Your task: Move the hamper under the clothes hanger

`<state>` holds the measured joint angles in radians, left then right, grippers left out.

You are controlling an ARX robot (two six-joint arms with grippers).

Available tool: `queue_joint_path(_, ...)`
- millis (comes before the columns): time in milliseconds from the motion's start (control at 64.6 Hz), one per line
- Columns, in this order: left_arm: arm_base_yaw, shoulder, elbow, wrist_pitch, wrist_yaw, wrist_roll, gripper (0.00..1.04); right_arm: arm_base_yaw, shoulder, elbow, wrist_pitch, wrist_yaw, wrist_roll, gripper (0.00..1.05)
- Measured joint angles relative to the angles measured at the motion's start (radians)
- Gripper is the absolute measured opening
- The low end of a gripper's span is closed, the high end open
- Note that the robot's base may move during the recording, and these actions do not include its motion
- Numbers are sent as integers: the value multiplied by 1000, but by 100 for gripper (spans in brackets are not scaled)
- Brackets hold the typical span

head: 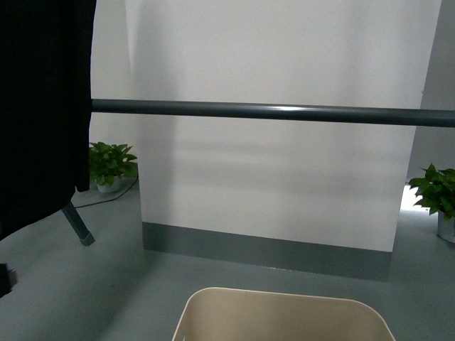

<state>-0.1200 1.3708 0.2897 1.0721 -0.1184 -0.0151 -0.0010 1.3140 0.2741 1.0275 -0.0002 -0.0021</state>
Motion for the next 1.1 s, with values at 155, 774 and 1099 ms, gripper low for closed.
queue_joint_path(155,22,-42,-88,47,24,2,4,0,-87,-64,-19,0,-1,2)
queue_joint_path(774,117,-493,-253,-243,119,6,4,0,-460,-245,-219,0,0,2)
queue_joint_path(1099,117,-717,-272,-434,119,6,4,0,-680,-266,-410,0,0,2)
